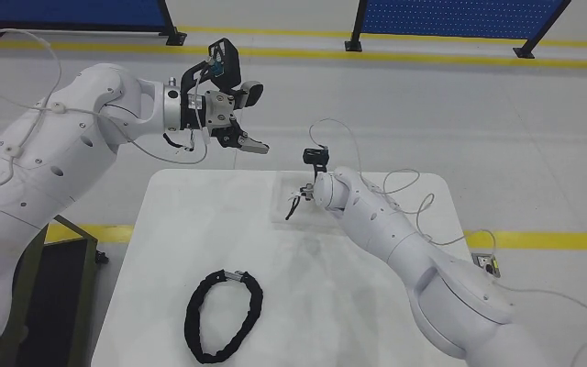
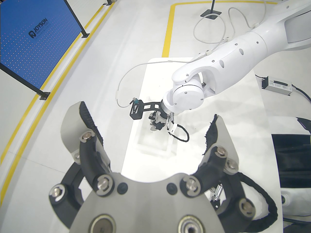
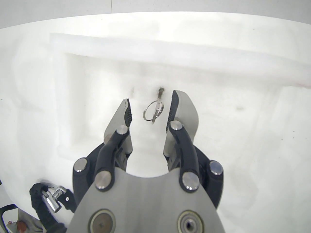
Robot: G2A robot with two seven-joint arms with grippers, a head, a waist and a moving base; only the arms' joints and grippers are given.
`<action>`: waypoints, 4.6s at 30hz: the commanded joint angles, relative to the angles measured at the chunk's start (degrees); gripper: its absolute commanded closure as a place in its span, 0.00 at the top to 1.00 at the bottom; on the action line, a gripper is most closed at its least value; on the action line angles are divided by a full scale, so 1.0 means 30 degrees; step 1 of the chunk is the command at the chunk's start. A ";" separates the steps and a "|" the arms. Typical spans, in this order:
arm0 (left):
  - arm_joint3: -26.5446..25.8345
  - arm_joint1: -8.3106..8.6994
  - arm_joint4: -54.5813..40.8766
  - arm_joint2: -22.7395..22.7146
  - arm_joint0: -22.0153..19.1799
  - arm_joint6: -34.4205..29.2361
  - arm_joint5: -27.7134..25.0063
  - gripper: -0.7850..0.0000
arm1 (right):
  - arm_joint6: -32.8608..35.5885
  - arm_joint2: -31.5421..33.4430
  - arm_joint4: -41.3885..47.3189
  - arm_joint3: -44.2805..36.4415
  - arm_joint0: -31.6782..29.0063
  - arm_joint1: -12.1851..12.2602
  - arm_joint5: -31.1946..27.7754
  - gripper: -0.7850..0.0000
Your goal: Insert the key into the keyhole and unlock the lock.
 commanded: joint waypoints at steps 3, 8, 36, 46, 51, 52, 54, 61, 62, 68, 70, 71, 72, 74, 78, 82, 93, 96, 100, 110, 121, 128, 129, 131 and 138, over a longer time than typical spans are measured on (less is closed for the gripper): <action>-0.0001 0.0000 -0.0018 0.0000 0.0001 -0.0017 0.0000 1.00 | 0.0033 0.0053 -0.0214 0.0429 0.0050 -0.0263 -0.0085 0.30; -0.0001 0.0000 -0.0018 0.0000 0.0001 -0.0017 0.0000 1.00 | 0.0099 0.0151 -0.0506 0.0944 0.0154 -0.0571 -0.0183 0.22; -0.0001 0.0000 -0.0018 0.0000 0.0001 -0.0017 0.0000 1.00 | 0.1681 0.0631 -0.3762 0.1163 0.0763 -0.1120 0.0834 0.00; -0.0001 0.0000 -0.0018 0.0000 0.0001 -0.0017 0.0000 1.00 | 0.3065 0.0664 -0.5283 -0.0049 0.0447 -0.1063 0.1474 0.00; -0.0001 0.0000 -0.0018 0.0000 0.0001 -0.0017 0.0000 1.00 | 0.2279 0.1889 -0.4256 -0.0135 0.0363 -0.0886 0.1294 0.00; -0.0001 0.0000 -0.0018 0.0000 0.0001 -0.0017 0.0000 1.00 | 0.2253 0.2044 -0.4253 -0.0139 0.0371 -0.0827 0.1152 0.00; -0.0001 0.0000 -0.0018 0.0000 0.0001 -0.0017 0.0000 1.00 | 0.2410 0.2545 -0.3799 -0.0282 0.0358 -0.0682 0.0459 0.00; -0.0001 0.0000 -0.0018 0.0000 0.0001 -0.0017 0.0000 1.00 | 0.3018 0.3740 -0.3656 -0.0434 0.0232 -0.0074 -0.0913 0.00; -0.0001 0.0000 -0.0018 0.0000 0.0001 -0.0017 0.0000 1.00 | 0.3089 0.3920 -0.3604 -0.0539 0.0192 0.0010 -0.1088 0.00; -0.0001 0.0000 -0.0018 0.0000 0.0001 -0.0017 0.0000 1.00 | 0.3829 0.5241 -0.3294 -0.1889 -0.0210 0.0745 -0.3155 0.00; -0.0001 0.0000 -0.0018 0.0000 0.0001 -0.0017 0.0000 1.00 | 0.4270 0.5757 -0.3355 -0.2648 -0.0490 0.1110 -0.4192 0.00; -0.0001 0.0000 -0.0018 0.0000 0.0001 -0.0017 0.0000 1.00 | 0.4460 0.6046 -0.3410 -0.3049 -0.0661 0.1302 -0.4505 0.00; -0.0001 0.0000 -0.0018 0.0000 0.0001 -0.0017 0.0000 1.00 | 0.4675 0.6368 -0.3414 -0.3542 -0.0853 0.1499 -0.4835 0.00; -0.0001 0.0000 -0.0018 0.0000 0.0001 -0.0017 0.0000 1.00 | 0.5130 0.7052 -0.3506 -0.4575 -0.1302 0.1918 -0.5442 0.00; -0.0001 0.0000 -0.0018 0.0000 0.0001 -0.0017 0.0000 1.00 | 0.6324 0.8674 -0.3740 -0.7056 -0.2473 0.2833 -0.6691 0.00; -0.0001 0.0000 -0.0018 0.0000 0.0001 -0.0017 0.0000 1.00 | 0.8018 1.0611 -0.3451 -0.9733 -0.3999 0.3718 -0.7942 0.00; -0.0001 0.0000 -0.0018 0.0000 0.0001 -0.0017 0.0000 1.00 | 1.2598 1.4672 -0.2474 -1.5515 -0.7392 0.5279 -0.8203 0.00; -0.0001 0.0000 -0.0018 0.0000 0.0001 -0.0017 0.0000 1.00 | 1.3936 1.5690 -0.1139 -1.6276 -0.7853 0.5535 -0.7776 0.00; -0.0001 0.0000 -0.0018 0.0000 0.0001 -0.0017 0.0000 1.00 | 1.5565 1.6954 0.0623 -1.6876 -0.8188 0.5839 -0.6630 0.00; -0.0001 0.0000 -0.0018 0.0000 0.0001 -0.0017 0.0000 1.00 | 1.7176 1.8762 0.4847 -1.8346 -0.8110 0.6499 -0.2880 0.00; -0.0001 0.0000 -0.0018 0.0000 0.0001 -0.0017 0.0000 1.00 | 1.7168 1.9121 0.7633 -1.9625 -0.8130 0.7748 -0.1901 0.00; -0.0001 0.0000 -0.0018 0.0000 0.0001 -0.0017 0.0000 1.00 | 1.7151 1.9145 0.7733 -1.9626 -0.8190 0.7782 -0.1884 0.00; -0.0001 0.0000 -0.0018 0.0000 0.0001 -0.0017 0.0000 1.00 | 1.7151 1.9145 0.7733 -1.9626 -0.8190 0.7782 -0.1884 0.00; -0.0001 0.0000 -0.0018 0.0000 0.0001 -0.0017 0.0000 1.00 | 1.7151 1.9145 0.7733 -1.9626 -0.8190 0.7782 -0.1884 0.00; -0.0001 0.0000 -0.0018 0.0000 0.0001 -0.0017 0.0000 1.00 | 1.7151 1.9145 0.7733 -1.9626 -0.8190 0.7782 -0.1884 0.00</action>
